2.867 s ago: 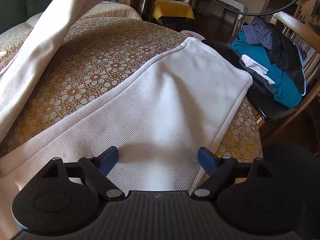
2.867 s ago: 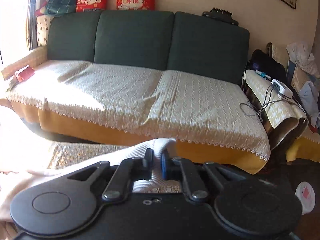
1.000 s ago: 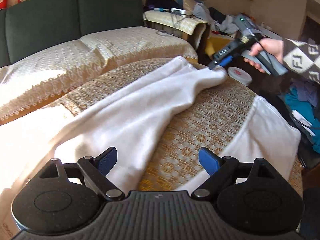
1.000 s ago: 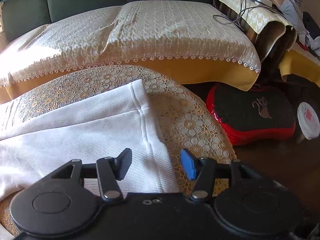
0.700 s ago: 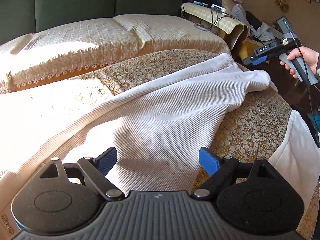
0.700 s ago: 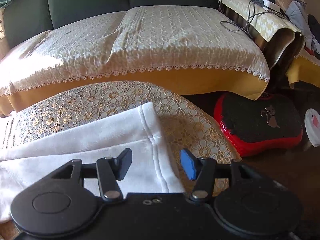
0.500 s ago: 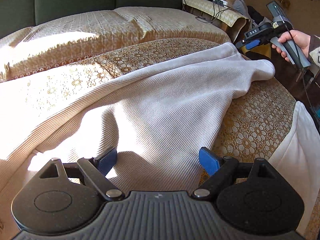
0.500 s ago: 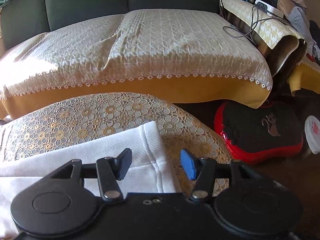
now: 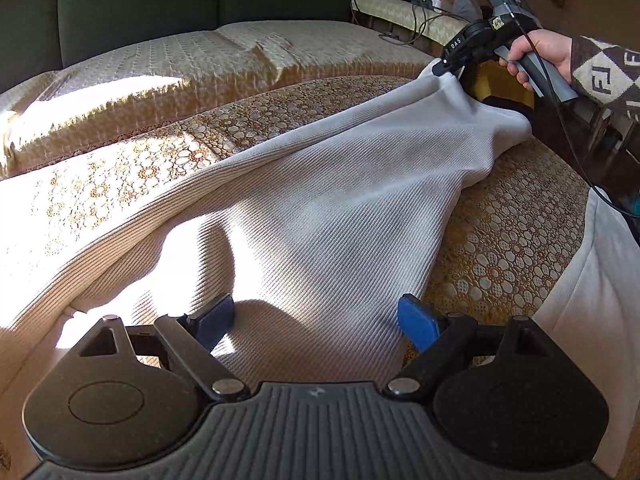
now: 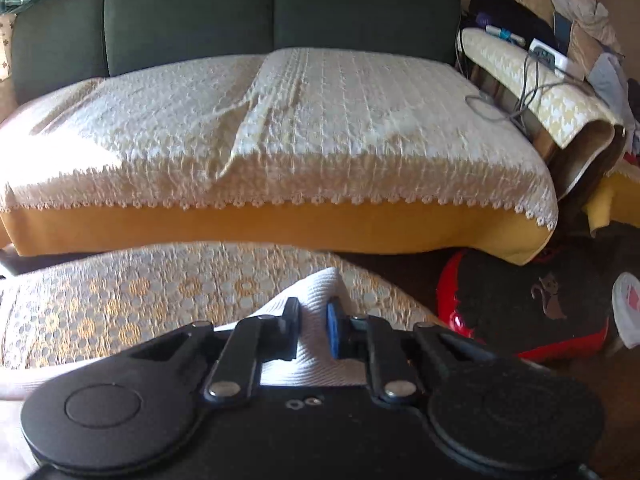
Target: Fold clothes
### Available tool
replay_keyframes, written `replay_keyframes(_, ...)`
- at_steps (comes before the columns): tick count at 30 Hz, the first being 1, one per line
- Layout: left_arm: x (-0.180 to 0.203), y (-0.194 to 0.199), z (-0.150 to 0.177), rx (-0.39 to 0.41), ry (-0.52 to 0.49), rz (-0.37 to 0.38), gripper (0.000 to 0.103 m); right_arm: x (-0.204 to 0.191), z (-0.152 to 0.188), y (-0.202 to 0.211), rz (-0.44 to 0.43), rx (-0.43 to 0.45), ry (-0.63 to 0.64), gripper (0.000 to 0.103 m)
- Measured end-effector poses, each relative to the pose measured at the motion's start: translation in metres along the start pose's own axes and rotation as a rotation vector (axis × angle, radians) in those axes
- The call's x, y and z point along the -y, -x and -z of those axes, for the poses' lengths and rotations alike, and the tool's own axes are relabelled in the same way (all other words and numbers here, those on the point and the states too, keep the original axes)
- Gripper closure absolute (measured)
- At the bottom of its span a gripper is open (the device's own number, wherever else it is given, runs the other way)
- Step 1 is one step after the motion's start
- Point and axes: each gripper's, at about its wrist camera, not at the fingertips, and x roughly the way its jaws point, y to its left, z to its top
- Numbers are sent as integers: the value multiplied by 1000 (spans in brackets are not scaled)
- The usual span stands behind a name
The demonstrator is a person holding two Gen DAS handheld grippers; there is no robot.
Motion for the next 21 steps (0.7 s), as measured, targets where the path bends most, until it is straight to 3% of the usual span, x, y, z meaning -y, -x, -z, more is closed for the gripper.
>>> replay_keyframes(3,0,1,1,2,1,3,14,-18,-12,-9,29,35,52,0)
replay_keyframes(8,4,0,1,-5,-25,-9,14,-31,8,-29,58,-25,123,0)
replay_keyframes(14,1,6,-5,-5,-19,-11,14,23,24,3,39,-100,31,0)
replay_keyframes(21,-21,26,-9,18,34,-91,14,73,72,22,-26,-263,-61,0)
